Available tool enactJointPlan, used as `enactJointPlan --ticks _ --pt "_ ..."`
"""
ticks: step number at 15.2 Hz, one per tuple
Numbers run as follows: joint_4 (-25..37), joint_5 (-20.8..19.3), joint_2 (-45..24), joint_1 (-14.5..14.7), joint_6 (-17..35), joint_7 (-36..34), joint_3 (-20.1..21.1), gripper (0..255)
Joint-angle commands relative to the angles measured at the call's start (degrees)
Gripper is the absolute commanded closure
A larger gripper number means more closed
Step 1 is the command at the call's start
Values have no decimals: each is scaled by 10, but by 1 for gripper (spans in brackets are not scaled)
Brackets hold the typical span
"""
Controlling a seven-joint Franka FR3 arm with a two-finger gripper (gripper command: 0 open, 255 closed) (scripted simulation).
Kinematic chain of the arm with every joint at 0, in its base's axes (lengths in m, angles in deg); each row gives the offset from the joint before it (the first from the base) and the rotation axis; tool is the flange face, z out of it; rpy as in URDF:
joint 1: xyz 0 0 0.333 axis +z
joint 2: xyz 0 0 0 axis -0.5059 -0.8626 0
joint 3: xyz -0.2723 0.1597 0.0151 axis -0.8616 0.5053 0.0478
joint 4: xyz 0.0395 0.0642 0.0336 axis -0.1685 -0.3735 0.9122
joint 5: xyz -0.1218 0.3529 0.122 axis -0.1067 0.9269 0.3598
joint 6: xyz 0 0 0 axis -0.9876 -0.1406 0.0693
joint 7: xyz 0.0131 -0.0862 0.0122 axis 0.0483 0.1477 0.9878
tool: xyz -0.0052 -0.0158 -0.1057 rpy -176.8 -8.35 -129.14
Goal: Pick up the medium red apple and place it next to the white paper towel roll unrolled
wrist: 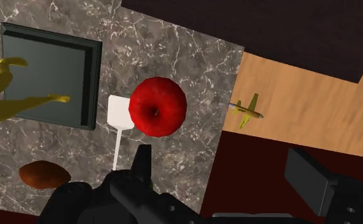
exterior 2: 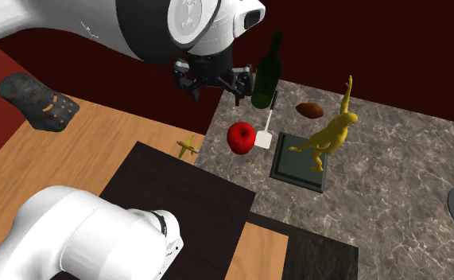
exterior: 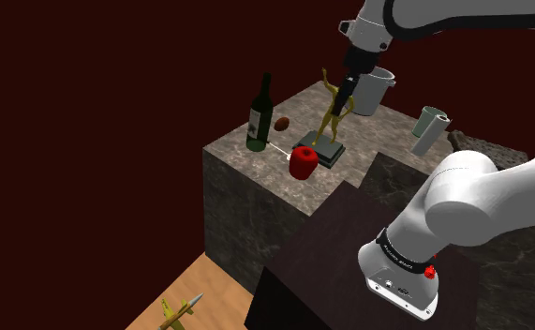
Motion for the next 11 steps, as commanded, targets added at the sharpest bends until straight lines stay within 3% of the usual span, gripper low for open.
enactJointPlan --ticks 1,11 --pt "-20 -13 -19 4 44 38 -22 0" --pt "-71 -41 -194 45 282 222 -132 0"
